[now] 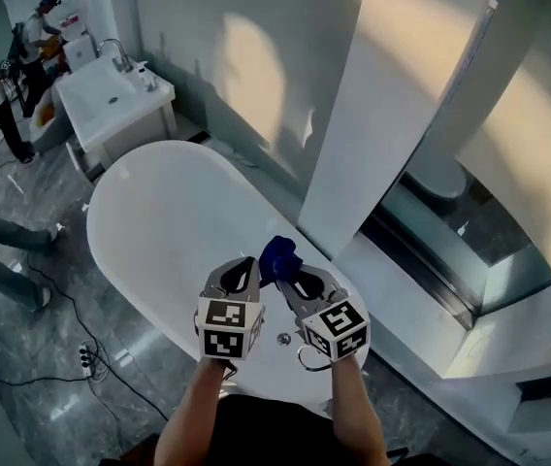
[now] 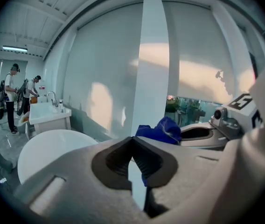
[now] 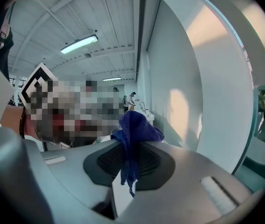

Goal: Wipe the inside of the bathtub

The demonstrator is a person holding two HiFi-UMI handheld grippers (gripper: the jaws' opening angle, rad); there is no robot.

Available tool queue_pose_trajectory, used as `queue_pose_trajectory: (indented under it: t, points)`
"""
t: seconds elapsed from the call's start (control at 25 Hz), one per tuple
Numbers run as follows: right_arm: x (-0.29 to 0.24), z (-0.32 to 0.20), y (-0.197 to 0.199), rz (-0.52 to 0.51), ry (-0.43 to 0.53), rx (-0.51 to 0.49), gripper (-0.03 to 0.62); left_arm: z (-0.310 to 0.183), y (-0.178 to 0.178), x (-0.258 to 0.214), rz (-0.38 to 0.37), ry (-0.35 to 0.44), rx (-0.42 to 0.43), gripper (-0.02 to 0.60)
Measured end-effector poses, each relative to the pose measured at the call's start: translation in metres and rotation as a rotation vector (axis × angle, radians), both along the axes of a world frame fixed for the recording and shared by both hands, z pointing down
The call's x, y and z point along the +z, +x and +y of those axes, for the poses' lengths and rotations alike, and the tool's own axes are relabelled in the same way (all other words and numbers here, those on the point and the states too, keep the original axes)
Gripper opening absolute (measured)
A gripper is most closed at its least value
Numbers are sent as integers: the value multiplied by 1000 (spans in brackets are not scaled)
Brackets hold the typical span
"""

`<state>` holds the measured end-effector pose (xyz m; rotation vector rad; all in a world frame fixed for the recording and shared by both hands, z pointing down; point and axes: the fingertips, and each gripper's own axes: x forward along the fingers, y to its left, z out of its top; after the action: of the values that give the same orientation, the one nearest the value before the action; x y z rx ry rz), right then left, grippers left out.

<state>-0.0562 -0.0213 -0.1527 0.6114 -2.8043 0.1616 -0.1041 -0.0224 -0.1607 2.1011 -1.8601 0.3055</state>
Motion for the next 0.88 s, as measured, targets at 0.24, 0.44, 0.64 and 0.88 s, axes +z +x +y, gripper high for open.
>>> queue_pose_trajectory:
  t: [0.24,0.44,0.64,0.88]
  points:
    - [-68,-26,-31,-79,122,-12,51,-23,-27,-68,-130,157,-73,5]
    - [-122,-31,-43,-152,203,8,51,-30,-40,-114,-163,275,-114,5]
    - [-155,-34,-30,-208,267,57,51,-26,-40,-137,-134,341,-160,5]
    - [-166,-36,-12,-252,303,94,51,-26,-20,-152,-54,382,-189,5]
